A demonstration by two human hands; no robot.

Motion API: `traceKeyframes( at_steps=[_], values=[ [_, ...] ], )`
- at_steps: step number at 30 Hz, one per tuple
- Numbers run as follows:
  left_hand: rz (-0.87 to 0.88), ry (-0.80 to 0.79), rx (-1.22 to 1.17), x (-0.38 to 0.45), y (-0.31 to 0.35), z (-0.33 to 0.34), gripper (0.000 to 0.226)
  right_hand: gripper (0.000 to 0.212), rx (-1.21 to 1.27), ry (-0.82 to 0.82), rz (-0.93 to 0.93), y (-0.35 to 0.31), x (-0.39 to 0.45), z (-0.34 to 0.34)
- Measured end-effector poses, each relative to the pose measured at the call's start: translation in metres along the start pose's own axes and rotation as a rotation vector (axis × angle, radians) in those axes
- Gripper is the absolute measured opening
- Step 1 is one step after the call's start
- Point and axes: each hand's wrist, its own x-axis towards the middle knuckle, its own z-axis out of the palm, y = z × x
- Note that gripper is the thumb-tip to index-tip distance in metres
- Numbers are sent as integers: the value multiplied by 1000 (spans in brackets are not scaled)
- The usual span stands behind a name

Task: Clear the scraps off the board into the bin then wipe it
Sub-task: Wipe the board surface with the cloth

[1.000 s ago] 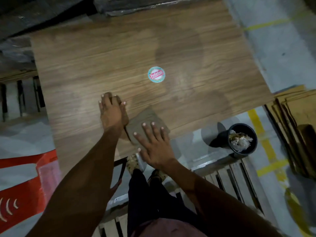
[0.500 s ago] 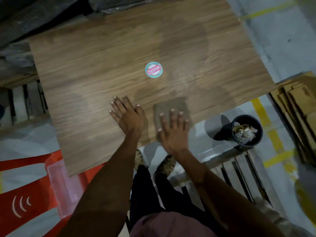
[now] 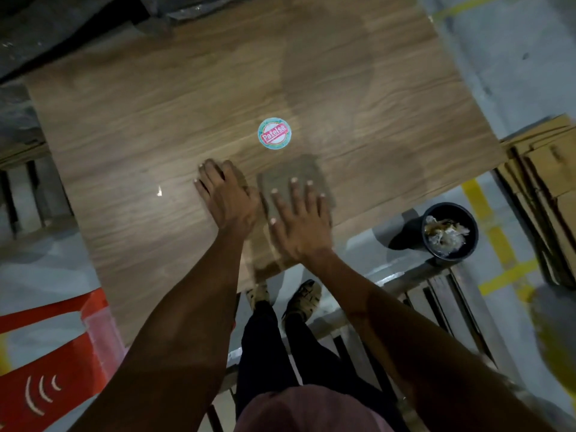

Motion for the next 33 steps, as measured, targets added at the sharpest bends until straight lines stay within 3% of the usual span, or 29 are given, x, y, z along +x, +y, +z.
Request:
traceKeyframes(
  at_steps=[1, 3, 8, 11, 16, 20, 26, 28, 30, 33],
  values=[
    [12, 1, 3, 5, -2, -1, 70, 65, -6, -6, -99, -4, 1, 3],
    [37, 6, 9, 16, -7, 0, 63, 65, 15, 18, -86, 3, 15, 1],
    [-23, 76, -38, 54, -9, -1, 55, 65, 60, 23, 338, 24, 72, -21],
    [-91, 62, -8, 83, 2, 0, 57, 67, 88, 39, 439, 7, 89, -23],
    [-135, 31, 39, 112, 7, 14, 60, 66, 39, 72, 266, -44, 88, -11],
    [-127, 4, 47, 110, 10, 16, 61, 66, -2, 74, 155, -23, 115, -18],
    [-137, 38, 22, 111, 13, 12, 57, 70, 68, 109, 464, -11, 181, -29],
    [-130, 12, 16, 112, 12, 12, 57, 70, 59, 69, 383, -34, 190, -30],
    [-126, -9, 41, 113, 10, 13, 58, 69, 32, 63, 177, -54, 191, -26],
    [-143, -18, 40, 112, 11, 12, 58, 67, 34, 60, 22, -49, 198, -28]
  ],
)
